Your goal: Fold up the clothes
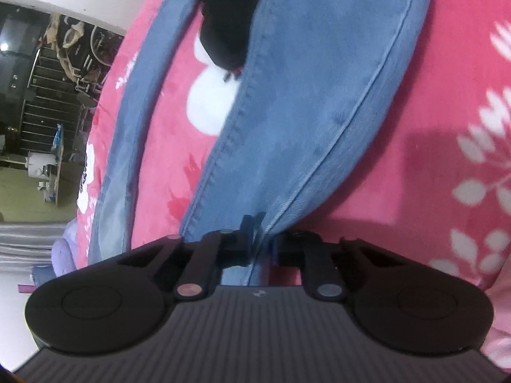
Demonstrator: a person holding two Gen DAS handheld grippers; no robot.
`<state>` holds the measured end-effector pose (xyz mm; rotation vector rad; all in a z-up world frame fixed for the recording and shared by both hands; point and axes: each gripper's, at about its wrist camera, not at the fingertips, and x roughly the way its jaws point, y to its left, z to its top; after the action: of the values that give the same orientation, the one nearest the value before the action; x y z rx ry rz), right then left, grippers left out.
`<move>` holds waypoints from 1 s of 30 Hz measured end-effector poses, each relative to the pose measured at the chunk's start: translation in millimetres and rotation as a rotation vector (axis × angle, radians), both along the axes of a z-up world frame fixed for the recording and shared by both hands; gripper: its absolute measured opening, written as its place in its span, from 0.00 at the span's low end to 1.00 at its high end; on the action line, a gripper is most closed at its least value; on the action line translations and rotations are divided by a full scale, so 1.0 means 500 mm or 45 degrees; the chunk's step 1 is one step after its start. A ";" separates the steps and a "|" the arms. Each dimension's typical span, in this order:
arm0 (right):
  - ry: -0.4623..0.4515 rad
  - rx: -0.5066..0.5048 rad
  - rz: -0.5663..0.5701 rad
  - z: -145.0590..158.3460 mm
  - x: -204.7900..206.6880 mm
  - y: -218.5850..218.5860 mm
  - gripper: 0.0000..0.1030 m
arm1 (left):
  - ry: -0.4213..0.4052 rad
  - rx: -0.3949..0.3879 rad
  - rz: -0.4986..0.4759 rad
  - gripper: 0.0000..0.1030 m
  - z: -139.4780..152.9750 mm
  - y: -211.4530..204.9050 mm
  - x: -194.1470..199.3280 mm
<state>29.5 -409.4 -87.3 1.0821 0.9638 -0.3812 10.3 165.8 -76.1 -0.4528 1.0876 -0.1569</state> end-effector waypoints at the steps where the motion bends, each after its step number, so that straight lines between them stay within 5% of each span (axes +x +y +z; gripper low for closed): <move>1: -0.004 -0.011 -0.003 0.003 0.001 0.000 0.07 | -0.020 -0.015 0.001 0.11 0.004 0.003 -0.001; 14: -0.187 -0.210 0.110 0.099 0.101 0.028 0.04 | -0.243 -0.092 -0.013 0.08 0.044 0.034 0.051; 30: -0.380 -0.282 0.274 0.112 0.366 0.068 0.04 | -0.465 0.103 0.057 0.08 0.084 0.026 0.228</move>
<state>212.4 -375.4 -31.1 0.7972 0.7432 -0.1396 124.5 178.7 -34.2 -0.3584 0.7219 -0.1485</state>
